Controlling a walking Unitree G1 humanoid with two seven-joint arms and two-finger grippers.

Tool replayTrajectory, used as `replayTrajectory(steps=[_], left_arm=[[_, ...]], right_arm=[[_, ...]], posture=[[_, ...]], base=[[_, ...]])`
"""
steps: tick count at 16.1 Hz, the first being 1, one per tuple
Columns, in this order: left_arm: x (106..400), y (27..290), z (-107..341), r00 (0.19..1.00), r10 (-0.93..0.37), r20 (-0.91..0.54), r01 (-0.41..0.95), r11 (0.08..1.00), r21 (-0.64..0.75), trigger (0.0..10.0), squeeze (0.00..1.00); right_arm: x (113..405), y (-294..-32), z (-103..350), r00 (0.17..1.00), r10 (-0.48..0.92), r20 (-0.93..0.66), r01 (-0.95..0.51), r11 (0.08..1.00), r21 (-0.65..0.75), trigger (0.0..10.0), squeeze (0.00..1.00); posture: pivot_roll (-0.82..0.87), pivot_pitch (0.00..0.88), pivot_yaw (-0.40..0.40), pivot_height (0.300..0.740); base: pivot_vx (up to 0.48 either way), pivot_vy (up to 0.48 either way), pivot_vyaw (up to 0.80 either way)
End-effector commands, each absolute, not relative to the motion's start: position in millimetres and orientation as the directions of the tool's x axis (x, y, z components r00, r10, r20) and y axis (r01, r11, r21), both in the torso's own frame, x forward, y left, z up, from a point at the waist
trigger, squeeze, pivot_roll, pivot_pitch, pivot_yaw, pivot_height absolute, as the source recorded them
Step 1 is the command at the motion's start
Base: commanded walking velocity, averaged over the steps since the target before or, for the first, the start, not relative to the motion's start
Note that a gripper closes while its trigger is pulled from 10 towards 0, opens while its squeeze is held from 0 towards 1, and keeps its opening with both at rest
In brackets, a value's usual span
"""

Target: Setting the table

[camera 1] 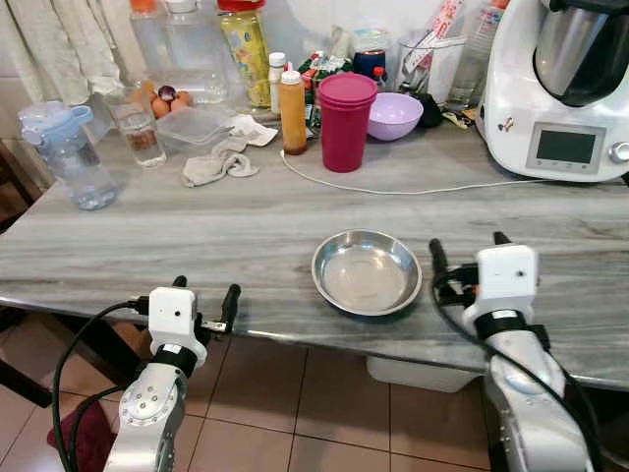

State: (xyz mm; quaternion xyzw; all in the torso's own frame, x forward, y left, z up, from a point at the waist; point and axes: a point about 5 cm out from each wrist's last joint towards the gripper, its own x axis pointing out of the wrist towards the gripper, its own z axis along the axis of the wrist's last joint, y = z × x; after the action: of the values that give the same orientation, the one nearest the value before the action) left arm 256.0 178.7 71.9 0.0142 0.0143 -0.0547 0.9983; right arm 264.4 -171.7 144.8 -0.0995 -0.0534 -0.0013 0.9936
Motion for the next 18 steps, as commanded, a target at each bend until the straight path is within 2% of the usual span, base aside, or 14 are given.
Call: replayTrajectory(steps=[1, 6, 18], left_arm=[[257.1, 178.8, 76.9, 0.995, -0.094, -0.018, 0.095, 0.995, 0.037, 10.0, 0.0], [262.7, 176.3, 85.1, 0.995, -0.098, -0.009, 0.099, 0.994, 0.045, 10.0, 0.0], [269.7, 167.9, 91.0, 0.994, -0.113, -0.007, 0.113, 0.992, 0.053, 10.0, 0.0]], right_arm=[[263.0, -168.8, 143.9, 0.994, 0.024, 0.102, -0.009, 0.989, -0.146, 10.0, 0.0], [263.2, -166.7, 139.7, 0.998, 0.032, 0.06, -0.026, 0.995, -0.096, 10.0, 0.0], [268.1, -177.4, 142.6, 0.997, -0.035, 0.072, 0.041, 0.995, -0.094, 10.0, 0.0]], posture=[[-0.21, 0.044, 0.046, 0.74], [-0.21, 0.051, 0.046, 0.74], [-0.21, 0.041, 0.044, 0.74]], base=[[0.0, 0.0, 0.0], [0.0, 0.0, 0.0], [-0.349, 0.0, 0.0]])
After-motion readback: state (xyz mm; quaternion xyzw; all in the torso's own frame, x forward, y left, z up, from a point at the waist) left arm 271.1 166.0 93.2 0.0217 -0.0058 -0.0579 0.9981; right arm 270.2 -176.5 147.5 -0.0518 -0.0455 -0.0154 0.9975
